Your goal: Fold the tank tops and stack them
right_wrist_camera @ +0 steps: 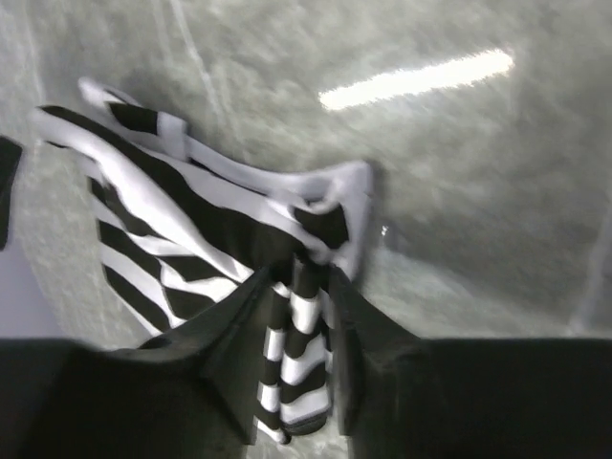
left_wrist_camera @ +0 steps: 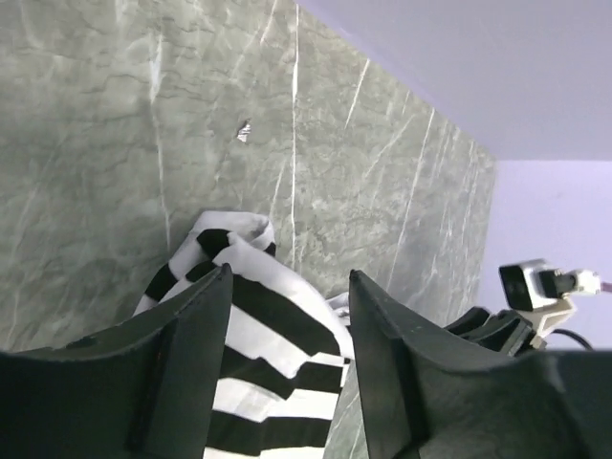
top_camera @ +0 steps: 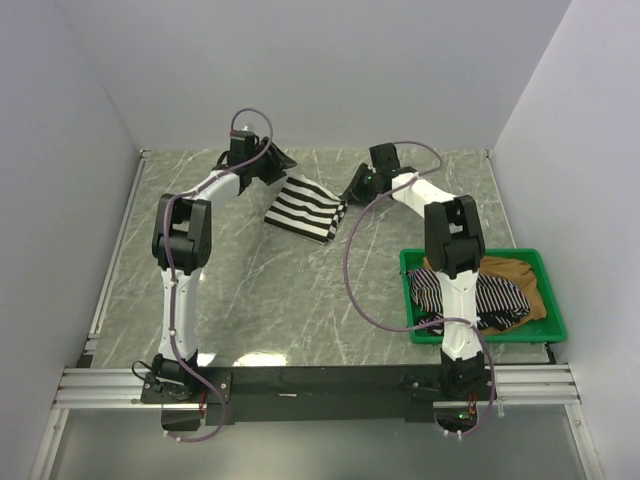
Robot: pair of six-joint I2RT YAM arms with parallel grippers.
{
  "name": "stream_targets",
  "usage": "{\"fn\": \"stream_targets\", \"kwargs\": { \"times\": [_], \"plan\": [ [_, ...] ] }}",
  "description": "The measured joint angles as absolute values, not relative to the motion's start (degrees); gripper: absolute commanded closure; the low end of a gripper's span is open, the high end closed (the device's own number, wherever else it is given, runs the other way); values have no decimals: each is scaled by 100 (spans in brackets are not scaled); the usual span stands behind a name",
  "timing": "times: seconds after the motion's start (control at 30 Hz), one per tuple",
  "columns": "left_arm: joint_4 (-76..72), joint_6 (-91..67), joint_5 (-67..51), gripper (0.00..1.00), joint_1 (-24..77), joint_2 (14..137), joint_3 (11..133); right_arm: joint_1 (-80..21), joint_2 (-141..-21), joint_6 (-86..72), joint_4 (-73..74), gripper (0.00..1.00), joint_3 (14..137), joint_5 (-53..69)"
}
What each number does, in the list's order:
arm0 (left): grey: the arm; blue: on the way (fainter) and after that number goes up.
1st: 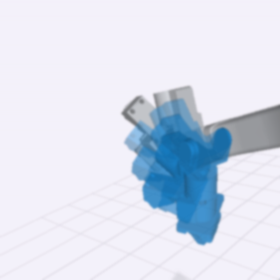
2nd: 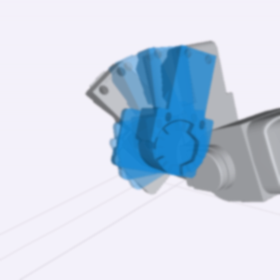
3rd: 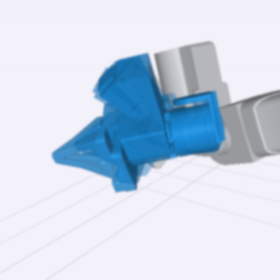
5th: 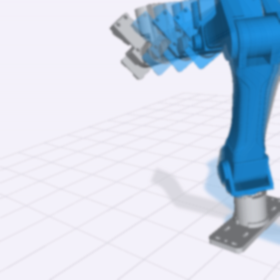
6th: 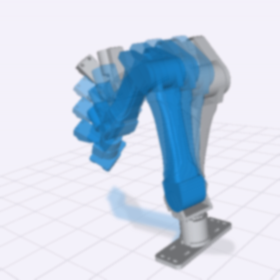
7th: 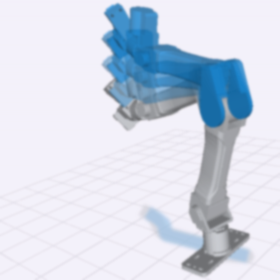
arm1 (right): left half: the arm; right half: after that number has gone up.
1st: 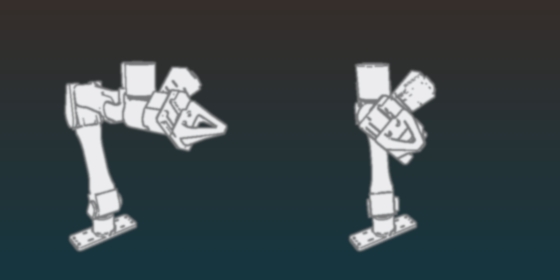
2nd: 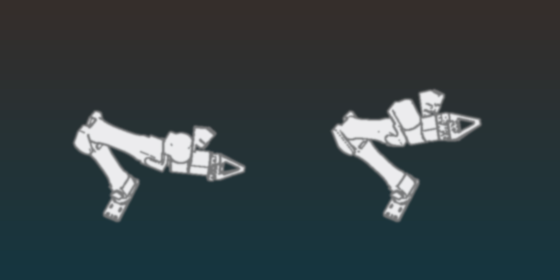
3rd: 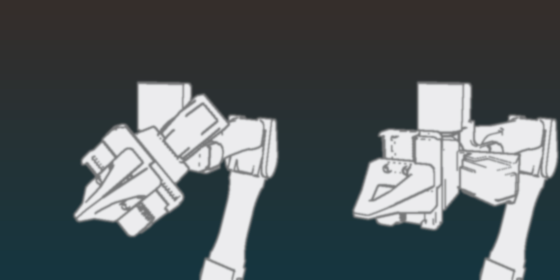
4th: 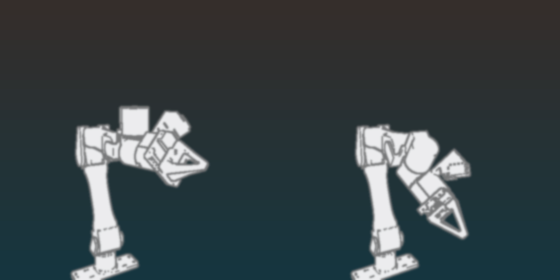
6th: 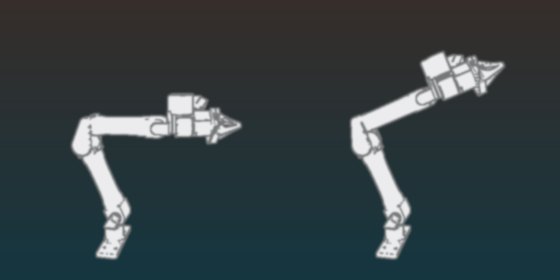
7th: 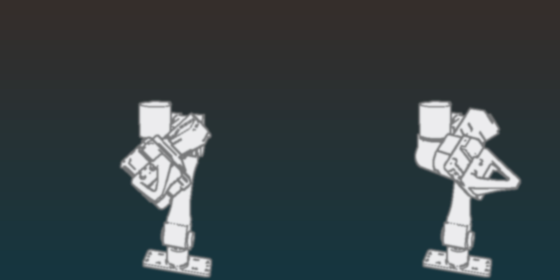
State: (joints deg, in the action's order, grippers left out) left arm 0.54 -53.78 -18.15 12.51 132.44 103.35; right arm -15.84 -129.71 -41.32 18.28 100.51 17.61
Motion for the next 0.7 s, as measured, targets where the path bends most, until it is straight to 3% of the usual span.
{"fn": "stream_targets", "kwargs": {
  "times": [0.1,0.23,0.37,0.43,0.7],
  "plan": [
    [-54,-5387,-1581,50,1251,12899,9900,-1551,-12704,-4163,1769,52,9649,1568],
    [191,-5450,-1024,78,1275,12248,9299,-1601,-12079,-4093,1861,52,9290,967],
    [252,-5428,-705,91,1378,11848,9024,-1892,-11358,-3933,1859,52,9214,375],
    [252,-5435,-639,93,1487,11850,9024,-2182,-11299,-3839,1844,53,9467,191],
    [338,-5336,-687,80,1782,12564,9301,-2864,-12449,-3531,1863,54,10412,34]
  ]
}}
